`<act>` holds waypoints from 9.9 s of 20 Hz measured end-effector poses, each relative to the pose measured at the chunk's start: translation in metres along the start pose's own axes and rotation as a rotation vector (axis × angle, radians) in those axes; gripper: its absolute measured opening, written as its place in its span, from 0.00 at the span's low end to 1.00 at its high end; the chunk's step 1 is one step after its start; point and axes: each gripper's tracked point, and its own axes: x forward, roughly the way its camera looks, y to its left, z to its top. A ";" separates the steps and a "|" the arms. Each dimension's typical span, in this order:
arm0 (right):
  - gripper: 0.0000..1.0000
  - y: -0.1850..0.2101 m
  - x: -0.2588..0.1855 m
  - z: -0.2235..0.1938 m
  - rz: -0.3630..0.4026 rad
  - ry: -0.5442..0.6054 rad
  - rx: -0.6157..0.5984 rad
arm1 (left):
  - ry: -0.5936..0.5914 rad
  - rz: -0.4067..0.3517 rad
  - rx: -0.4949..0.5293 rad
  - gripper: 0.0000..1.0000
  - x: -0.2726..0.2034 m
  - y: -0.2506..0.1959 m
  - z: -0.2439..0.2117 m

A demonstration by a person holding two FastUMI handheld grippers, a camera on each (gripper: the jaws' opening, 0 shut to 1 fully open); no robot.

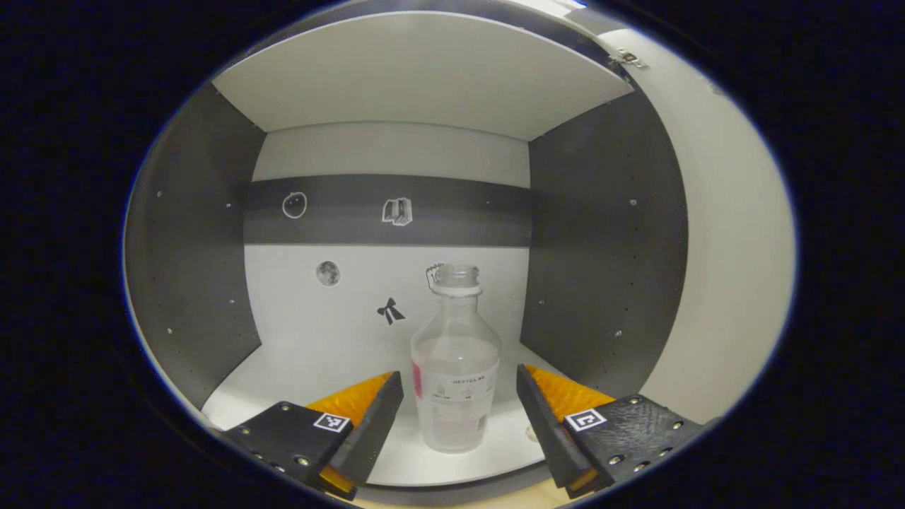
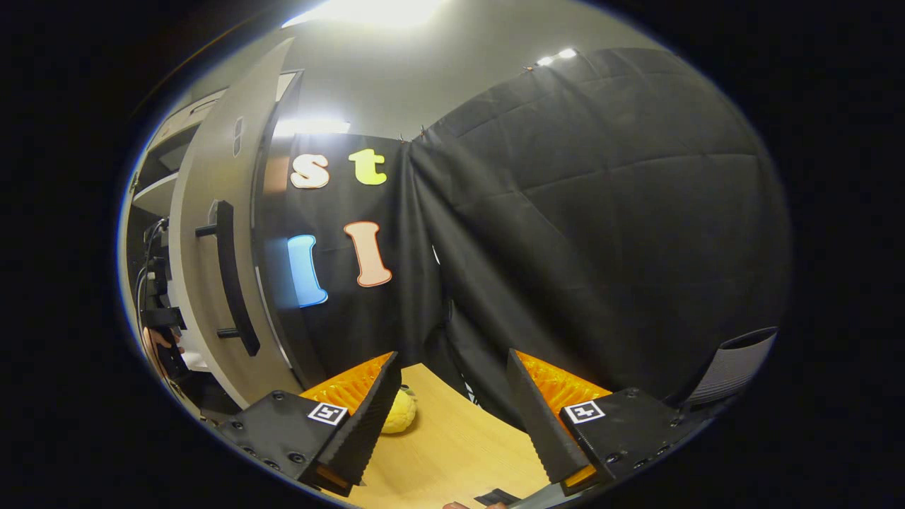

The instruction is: Grasp the bottle in the cabinet with the left hand and place it on the coaster, then close the right door with the right hand and the left door with the left hand.

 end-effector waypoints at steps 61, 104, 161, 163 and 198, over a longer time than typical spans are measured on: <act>0.92 0.032 -0.070 0.007 -0.011 -0.020 -0.099 | 0.047 -0.385 0.100 0.68 -0.305 -0.008 -0.250; 0.92 0.029 -0.070 -0.067 -0.040 0.175 -0.089 | 0.092 -0.319 0.049 0.95 -0.387 0.007 -0.219; 0.94 0.223 -0.009 0.054 0.679 0.093 -0.068 | 0.027 0.374 -0.015 0.95 -0.405 0.027 -0.057; 0.94 0.239 -0.016 0.050 0.684 0.105 -0.048 | 0.019 0.387 -0.015 0.95 -0.414 0.043 -0.055; 0.98 0.226 -0.068 -0.091 0.447 0.312 -0.076 | -0.165 0.406 -0.036 1.00 -0.439 0.347 0.016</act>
